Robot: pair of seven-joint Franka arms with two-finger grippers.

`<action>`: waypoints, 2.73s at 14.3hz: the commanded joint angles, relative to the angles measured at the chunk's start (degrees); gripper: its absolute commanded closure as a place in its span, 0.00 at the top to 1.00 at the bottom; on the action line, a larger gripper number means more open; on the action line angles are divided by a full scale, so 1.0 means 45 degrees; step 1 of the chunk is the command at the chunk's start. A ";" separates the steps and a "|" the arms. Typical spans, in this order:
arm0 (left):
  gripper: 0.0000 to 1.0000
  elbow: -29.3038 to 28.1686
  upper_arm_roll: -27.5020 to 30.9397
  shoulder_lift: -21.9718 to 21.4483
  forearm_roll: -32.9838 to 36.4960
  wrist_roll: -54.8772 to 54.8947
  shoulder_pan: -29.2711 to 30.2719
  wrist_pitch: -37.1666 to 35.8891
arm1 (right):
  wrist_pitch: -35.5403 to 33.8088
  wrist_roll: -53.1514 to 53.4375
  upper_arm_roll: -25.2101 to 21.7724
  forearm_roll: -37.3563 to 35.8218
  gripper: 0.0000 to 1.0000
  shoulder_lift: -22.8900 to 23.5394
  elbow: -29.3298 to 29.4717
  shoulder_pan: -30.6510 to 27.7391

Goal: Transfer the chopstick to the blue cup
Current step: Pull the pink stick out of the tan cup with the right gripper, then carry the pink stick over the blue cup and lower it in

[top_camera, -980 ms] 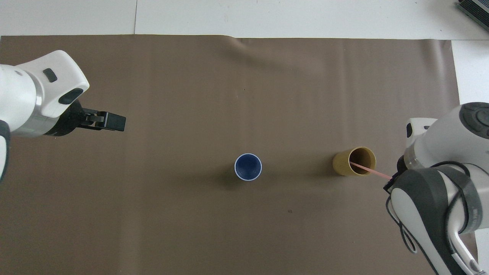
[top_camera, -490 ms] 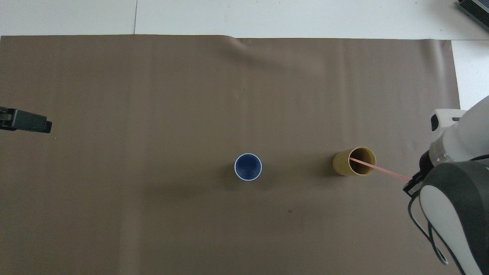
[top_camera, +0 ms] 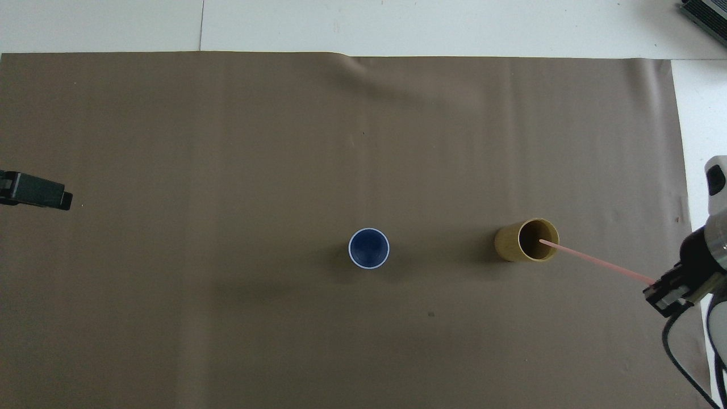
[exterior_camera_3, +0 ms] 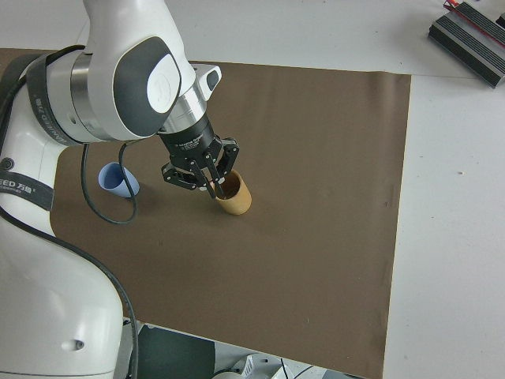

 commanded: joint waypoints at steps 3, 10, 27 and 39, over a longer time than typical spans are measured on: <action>1.00 0.0126 -0.0111 -0.0066 0.0209 0.0077 0.0118 -0.0273 | 0.0089 0.3048 0.0934 0.1083 0.00 0.0188 0.0549 0.0576; 1.00 0.0243 -0.0111 0.0050 0.0287 0.0037 0.0098 -0.0175 | 0.0383 0.8401 0.3020 0.2630 0.00 0.1455 0.1446 0.1475; 1.00 0.0166 -0.0189 -0.0027 0.0209 -0.0138 -0.0018 -0.0233 | 0.3040 1.2841 0.4705 0.3452 0.00 0.3626 0.1644 0.2296; 1.00 0.0165 -0.0209 -0.0027 0.0189 -0.0158 0.0001 -0.0234 | 0.3411 1.2841 0.4685 0.3627 0.44 0.4212 0.1448 0.2178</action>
